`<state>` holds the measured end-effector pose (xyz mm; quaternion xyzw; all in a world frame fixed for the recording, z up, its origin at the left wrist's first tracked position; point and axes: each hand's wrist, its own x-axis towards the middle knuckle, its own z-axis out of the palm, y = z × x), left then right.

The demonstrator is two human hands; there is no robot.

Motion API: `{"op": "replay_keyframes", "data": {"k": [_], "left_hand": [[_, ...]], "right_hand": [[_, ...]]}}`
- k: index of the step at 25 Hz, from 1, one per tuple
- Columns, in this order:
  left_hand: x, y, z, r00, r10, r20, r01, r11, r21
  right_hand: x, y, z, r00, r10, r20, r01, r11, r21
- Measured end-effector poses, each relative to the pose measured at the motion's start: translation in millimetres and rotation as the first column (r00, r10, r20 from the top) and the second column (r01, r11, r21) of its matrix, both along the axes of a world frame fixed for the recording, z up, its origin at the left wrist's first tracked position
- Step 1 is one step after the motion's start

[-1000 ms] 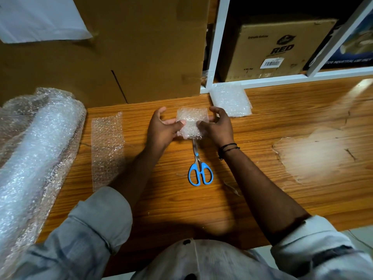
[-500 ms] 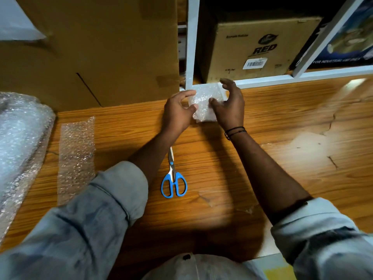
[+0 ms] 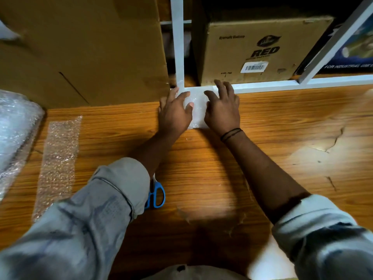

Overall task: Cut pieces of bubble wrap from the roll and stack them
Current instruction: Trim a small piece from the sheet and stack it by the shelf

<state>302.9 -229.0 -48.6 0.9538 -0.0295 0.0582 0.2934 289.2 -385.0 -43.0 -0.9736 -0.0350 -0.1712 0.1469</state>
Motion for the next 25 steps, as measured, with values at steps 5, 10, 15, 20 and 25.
{"op": "replay_keyframes", "data": {"k": [5, 10, 15, 20, 25], "left_hand": [[-1.8, 4.2, -9.0, 0.973, -0.230, 0.007, 0.215, 0.918, 0.335], [-0.6, 12.8, -27.5, 0.957, -0.270, -0.104, 0.288, 0.857, 0.428], [-0.6, 9.1, -32.0, 0.953, -0.239, -0.186, 0.296, 0.864, 0.407], [-0.8, 10.6, -33.4, 0.950, -0.221, -0.221, 0.294, 0.874, 0.388], [-1.3, 9.1, -22.5, 0.923, -0.247, -0.295, 0.348, 0.863, 0.366]], "right_hand": [[5.4, 12.9, -9.1, 0.957, 0.133, -0.256, -0.164, 0.981, -0.105], [-5.5, 8.6, -36.5, 0.937, 0.055, -0.344, -0.076, 0.996, -0.049], [-11.7, 11.5, -39.3, 0.925, 0.016, -0.380, -0.045, 0.997, -0.069], [-9.0, 12.5, -37.3, 0.909, 0.048, -0.413, -0.073, 0.996, -0.045], [-11.8, 7.6, -33.9, 0.894, 0.051, -0.445, -0.093, 0.993, -0.073]]}}
